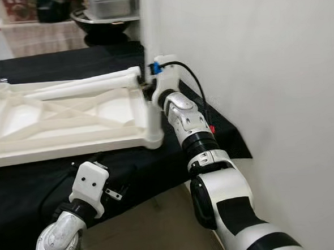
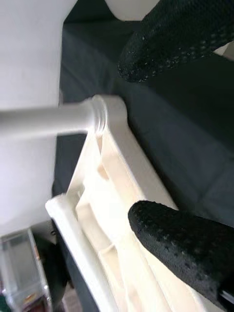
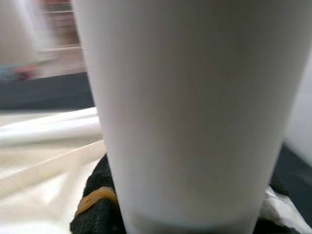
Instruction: Building children table
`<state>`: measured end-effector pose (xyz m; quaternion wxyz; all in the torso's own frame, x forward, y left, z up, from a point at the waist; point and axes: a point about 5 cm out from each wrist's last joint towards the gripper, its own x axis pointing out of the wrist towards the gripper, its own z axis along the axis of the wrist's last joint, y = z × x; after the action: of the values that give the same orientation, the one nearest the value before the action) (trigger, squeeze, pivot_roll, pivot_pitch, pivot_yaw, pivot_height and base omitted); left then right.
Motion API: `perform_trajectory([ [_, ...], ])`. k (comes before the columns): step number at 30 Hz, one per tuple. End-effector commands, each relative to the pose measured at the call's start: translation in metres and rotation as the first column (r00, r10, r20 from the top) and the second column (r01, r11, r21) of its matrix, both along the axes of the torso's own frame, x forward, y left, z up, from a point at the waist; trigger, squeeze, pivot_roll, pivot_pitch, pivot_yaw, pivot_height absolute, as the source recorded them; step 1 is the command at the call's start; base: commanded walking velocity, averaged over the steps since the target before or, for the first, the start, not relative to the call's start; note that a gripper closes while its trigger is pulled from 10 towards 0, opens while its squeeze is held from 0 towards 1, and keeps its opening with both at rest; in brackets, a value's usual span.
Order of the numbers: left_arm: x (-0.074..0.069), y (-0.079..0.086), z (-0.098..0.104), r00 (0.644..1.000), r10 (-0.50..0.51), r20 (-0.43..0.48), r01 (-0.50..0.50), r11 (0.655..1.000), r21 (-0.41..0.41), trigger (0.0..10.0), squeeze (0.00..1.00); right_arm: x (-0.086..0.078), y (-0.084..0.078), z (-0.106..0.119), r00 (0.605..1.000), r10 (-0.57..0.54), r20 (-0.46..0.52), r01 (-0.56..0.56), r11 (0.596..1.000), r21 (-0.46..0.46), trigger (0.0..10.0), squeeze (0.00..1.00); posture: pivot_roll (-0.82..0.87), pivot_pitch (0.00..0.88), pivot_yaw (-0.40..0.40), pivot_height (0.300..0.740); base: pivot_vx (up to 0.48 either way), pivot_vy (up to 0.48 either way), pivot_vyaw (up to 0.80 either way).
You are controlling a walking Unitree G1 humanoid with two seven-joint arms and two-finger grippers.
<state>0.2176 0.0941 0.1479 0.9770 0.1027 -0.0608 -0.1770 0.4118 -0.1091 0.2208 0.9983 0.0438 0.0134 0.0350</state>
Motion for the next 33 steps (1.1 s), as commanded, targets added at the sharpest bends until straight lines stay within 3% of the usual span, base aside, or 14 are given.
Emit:
perform_trajectory([
  [1,0.000,-0.004,0.002,1.000,-0.017,0.008,0.017,1.000,0.008,10.0,0.00,-0.002,-0.014,-0.019,0.989,-0.113,-0.097,0.113,0.994,-0.014,0.0,0.00,0.02,0.000,-0.108,0.740,0.000,0.000,0.00],
  [8,0.000,-0.013,0.009,0.997,-0.069,0.033,0.069,0.998,-0.003,10.0,0.00,-0.008,0.001,-0.028,0.973,-0.208,-0.103,0.206,0.978,-0.027,0.0,0.00,0.02,0.000,-0.103,0.740,0.000,0.000,0.00],
  [9,0.000,-0.013,0.008,0.997,-0.068,0.030,0.068,0.998,-0.003,10.0,0.00,-0.009,0.014,-0.020,0.984,-0.169,-0.063,0.169,0.986,-0.003,10.0,0.90,0.02,0.000,-0.106,0.740,0.000,0.000,0.00],
  [11,-0.001,-0.014,0.009,0.997,-0.074,0.033,0.074,0.997,-0.005,10.0,0.00,-0.010,0.024,-0.011,0.993,-0.115,-0.002,0.115,0.993,0.017,10.0,1.00,0.01,0.000,-0.098,0.740,0.000,0.000,0.00],
  [13,-0.001,-0.015,0.010,0.996,-0.079,0.034,0.079,0.997,-0.006,10.0,0.00,-0.012,0.030,-0.005,0.996,-0.084,0.040,0.083,0.996,0.028,10.0,1.00,0.01,0.000,-0.095,0.740,0.000,0.000,0.00],
  [14,-0.001,-0.015,0.013,0.996,-0.083,0.039,0.084,0.996,-0.012,10.0,0.00,-0.012,0.033,0.000,0.996,-0.042,0.073,0.041,0.999,0.024,10.0,0.29,0.00,0.000,-0.086,0.740,0.000,0.000,0.00],
  [15,-0.001,-0.015,0.013,0.996,-0.083,0.039,0.084,0.996,-0.012,10.0,0.00,-0.012,0.033,0.000,0.996,-0.042,0.073,0.041,0.999,0.024,10.0,0.29,0.00,0.000,-0.086,0.740,0.000,0.000,0.00],
  [16,0.000,-0.016,0.014,0.994,-0.099,0.042,0.100,0.995,-0.008,10.0,0.00,-0.011,0.031,0.003,0.996,0.012,0.088,-0.015,1.000,0.023,10.0,0.00,0.00,0.007,-0.087,0.740,0.000,0.000,0.00],
  [24,0.004,-0.013,0.014,0.992,-0.126,0.028,0.126,0.992,-0.010,10.0,0.00,-0.010,0.022,0.001,0.853,0.512,0.100,-0.519,0.853,0.058,10.0,0.00,0.00,0.023,-0.058,0.740,0.000,0.000,0.00],
  [25,0.002,-0.017,0.017,0.986,-0.166,0.027,0.166,0.986,-0.017,10.0,0.00,-0.015,0.023,0.002,0.770,0.630,0.104,-0.635,0.772,0.033,10.0,0.00,0.00,0.020,-0.057,0.740,0.000,0.000,0.00],
  [27,0.002,-0.017,0.017,0.986,-0.166,0.027,0.166,0.986,-0.017,10.0,0.00,-0.015,0.023,0.002,0.770,0.630,0.104,-0.635,0.772,0.033,10.0,0.00,0.00,0.020,-0.057,0.740,0.000,0.000,0.00],
  [30,0.001,-0.027,0.023,0.971,-0.235,0.032,0.236,0.971,-0.033,10.0,0.00,-0.034,0.027,0.003,0.453,0.888,0.071,-0.888,0.457,-0.044,10.0,0.00,0.00,0.037,-0.054,0.740,0.000,0.000,0.00],
  [31,0.001,-0.027,0.023,0.971,-0.235,0.032,0.236,0.971,-0.033,10.0,0.00,-0.034,0.027,0.003,0.453,0.888,0.071,-0.888,0.457,-0.044,10.0,0.00,0.00,0.037,-0.054,0.740,0.000,0.000,0.00],
  [33,0.001,-0.030,0.024,0.971,-0.239,0.033,0.240,0.970,-0.044,10.0,0.00,-0.038,0.029,0.006,0.348,0.935,0.063,-0.935,0.351,-0.049,10.0,0.00,0.00,0.041,-0.055,0.740,0.000,0.000,0.00],
])
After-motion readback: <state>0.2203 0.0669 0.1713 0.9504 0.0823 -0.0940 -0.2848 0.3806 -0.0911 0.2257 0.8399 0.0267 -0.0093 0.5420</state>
